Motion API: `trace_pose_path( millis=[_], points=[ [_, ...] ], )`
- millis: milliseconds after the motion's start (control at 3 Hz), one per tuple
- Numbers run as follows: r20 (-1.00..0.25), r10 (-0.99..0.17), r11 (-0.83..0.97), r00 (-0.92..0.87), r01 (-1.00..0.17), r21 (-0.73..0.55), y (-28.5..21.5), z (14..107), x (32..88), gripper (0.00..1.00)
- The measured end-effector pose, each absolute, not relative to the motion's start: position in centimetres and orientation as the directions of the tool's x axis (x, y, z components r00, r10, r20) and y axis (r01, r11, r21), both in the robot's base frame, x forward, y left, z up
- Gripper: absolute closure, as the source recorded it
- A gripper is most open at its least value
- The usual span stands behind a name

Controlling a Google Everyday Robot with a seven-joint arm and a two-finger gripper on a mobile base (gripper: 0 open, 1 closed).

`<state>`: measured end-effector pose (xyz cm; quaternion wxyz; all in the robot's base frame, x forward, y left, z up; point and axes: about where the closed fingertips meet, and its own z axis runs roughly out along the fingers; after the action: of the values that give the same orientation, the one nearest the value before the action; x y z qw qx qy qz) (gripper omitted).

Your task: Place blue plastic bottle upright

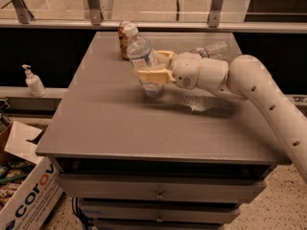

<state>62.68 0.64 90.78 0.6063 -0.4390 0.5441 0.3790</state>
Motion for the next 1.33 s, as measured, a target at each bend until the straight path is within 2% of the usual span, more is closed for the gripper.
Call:
trace_pose_path(
  millis=[667,1000,1333],
  points=[
    [-0.995,-0.067,0.342,0.076,-0.935,-0.095,0.20,88.89,63.09,1.00],
    [-0.995,-0.067,0.342,0.076,-0.935,-0.095,0.19,89.21,63.09,0.82],
    [-0.995,-0.067,0.343,0.076,-0.935,-0.095,0.19,89.38,63.09,0.59]
  ],
)
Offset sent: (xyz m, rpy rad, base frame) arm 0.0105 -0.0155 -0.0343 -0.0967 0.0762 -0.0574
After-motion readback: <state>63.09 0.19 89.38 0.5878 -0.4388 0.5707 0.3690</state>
